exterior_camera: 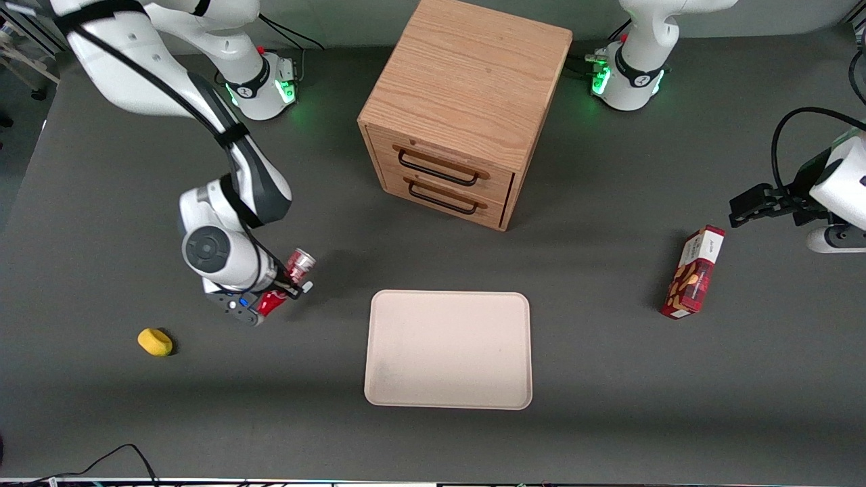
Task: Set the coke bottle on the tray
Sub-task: 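Lift the bottle and tilt it upright with the right gripper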
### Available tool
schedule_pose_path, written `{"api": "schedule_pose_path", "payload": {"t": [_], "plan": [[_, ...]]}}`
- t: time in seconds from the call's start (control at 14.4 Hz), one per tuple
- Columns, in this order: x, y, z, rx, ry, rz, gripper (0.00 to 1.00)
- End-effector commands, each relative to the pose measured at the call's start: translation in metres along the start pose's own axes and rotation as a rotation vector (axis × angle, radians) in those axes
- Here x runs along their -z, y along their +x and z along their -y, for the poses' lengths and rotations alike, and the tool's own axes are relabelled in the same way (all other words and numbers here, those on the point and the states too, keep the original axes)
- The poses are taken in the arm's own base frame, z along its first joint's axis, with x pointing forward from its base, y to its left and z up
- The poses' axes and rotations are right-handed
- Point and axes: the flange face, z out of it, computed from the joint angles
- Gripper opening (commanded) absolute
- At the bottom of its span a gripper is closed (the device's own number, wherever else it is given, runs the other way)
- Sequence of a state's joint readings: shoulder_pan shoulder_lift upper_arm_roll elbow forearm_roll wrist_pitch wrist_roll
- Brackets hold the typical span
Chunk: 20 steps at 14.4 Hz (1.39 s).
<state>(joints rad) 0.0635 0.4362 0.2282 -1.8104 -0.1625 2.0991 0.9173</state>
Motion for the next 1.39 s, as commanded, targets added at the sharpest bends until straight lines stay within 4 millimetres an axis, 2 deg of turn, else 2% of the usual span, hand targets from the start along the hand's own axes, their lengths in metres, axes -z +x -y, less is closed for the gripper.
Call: {"api": "schedule_pose_path", "payload": {"t": [0.0,0.14,0.28,0.42,0.49,0.62,0.76,0.9,1.04,1.18,1.25,1.32], "plan": [[0.098,-0.002,-0.009,0.081,-0.033,-0.014,0.00],[0.166,-0.011,0.003,0.130,-0.029,-0.005,0.00],[0.219,-0.018,0.009,0.193,0.014,-0.010,0.00],[0.243,-0.026,0.019,0.268,0.087,0.013,0.00],[0.244,-0.031,0.028,0.282,0.140,0.045,0.00],[0.244,-0.040,0.062,0.373,0.215,0.073,0.00],[0.230,-0.043,0.093,0.416,0.263,0.103,0.00],[0.203,-0.039,0.118,0.425,0.299,0.097,0.00],[0.169,-0.028,0.136,0.424,0.303,0.063,0.00],[0.124,-0.018,0.155,0.427,0.301,0.042,0.00],[0.104,-0.026,0.169,0.453,0.283,0.026,0.00],[0.081,-0.025,0.177,0.463,0.264,0.017,0.00]]}}
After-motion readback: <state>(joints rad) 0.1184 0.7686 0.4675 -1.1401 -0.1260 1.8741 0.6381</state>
